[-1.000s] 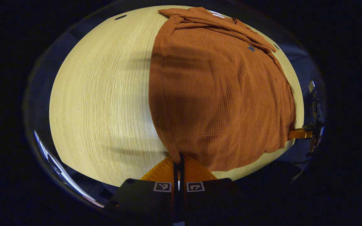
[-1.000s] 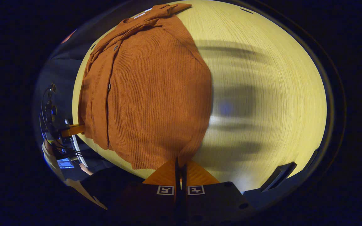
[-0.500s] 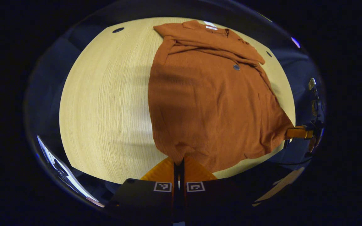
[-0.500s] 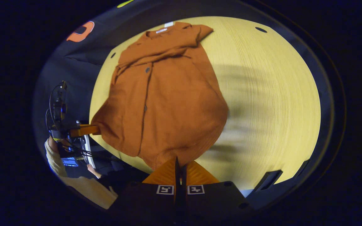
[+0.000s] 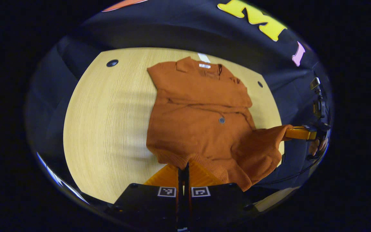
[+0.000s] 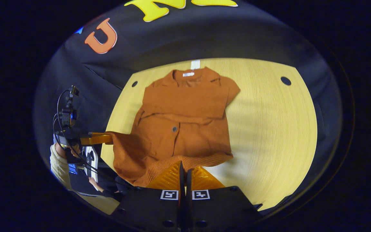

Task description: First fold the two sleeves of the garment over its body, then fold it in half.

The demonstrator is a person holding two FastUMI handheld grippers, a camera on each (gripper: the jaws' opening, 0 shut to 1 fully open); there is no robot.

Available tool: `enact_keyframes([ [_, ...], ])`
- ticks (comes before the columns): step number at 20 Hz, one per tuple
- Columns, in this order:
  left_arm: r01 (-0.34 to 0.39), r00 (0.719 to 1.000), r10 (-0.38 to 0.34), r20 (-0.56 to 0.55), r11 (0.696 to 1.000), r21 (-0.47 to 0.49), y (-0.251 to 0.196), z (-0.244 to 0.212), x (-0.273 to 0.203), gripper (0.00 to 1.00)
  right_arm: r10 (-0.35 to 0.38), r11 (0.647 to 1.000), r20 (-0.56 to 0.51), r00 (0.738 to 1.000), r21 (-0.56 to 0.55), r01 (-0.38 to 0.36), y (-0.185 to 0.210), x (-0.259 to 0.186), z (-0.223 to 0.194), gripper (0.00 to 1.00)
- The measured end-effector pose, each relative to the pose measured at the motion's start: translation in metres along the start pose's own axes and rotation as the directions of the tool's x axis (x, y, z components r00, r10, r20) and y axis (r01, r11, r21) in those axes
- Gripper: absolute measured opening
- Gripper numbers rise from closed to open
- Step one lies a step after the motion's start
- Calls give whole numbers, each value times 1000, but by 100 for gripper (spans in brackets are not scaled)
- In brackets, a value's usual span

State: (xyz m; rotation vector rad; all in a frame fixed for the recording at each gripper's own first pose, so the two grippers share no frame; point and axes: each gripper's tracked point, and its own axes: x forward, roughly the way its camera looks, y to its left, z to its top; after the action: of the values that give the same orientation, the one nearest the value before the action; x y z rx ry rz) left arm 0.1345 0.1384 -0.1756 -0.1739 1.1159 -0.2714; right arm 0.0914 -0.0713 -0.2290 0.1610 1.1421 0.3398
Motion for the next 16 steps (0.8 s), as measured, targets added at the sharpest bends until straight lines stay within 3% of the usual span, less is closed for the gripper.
enact_keyframes([
  [8, 6, 992, 8, 129, 994, -105, 24, 117, 19, 3, -14, 999, 190, 982, -26, 19, -1, 13, 124, 1],
  [16, 29, 975, 5, 221, 988, -151, 31, 217, 75, 3, -81, 996, 267, 960, -20, 90, -42, 78, 209, 1],
])
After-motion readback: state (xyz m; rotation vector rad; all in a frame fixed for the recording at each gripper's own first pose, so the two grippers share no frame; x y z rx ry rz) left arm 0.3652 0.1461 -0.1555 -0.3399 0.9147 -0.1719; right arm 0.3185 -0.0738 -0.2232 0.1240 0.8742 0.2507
